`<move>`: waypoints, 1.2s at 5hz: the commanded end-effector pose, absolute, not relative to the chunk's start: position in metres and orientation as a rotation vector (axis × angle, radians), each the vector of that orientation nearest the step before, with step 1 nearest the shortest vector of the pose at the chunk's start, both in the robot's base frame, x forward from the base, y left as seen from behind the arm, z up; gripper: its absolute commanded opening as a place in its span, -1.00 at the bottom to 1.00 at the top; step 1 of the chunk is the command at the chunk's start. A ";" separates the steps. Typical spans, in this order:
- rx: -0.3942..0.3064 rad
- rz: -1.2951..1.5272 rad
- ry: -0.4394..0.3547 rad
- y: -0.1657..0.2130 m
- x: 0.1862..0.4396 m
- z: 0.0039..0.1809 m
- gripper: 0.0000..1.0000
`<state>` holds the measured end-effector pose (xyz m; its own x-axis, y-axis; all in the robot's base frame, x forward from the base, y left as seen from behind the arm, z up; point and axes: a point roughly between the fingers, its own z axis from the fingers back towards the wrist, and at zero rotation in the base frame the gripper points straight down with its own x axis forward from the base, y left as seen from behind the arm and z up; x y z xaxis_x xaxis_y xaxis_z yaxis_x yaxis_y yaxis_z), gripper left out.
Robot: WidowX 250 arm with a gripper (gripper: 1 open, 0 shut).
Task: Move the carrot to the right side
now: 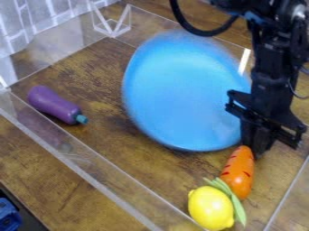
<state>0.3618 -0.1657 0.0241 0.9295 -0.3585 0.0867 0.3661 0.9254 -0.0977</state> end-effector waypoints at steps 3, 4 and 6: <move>-0.131 -0.486 -0.073 -0.173 0.348 0.034 1.00; -0.135 -0.508 -0.053 -0.164 0.344 0.032 1.00; -0.136 -0.442 -0.037 -0.180 0.342 0.048 1.00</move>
<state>0.3369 -0.1701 0.0284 0.9106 -0.4133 0.0042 0.4106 0.9034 -0.1236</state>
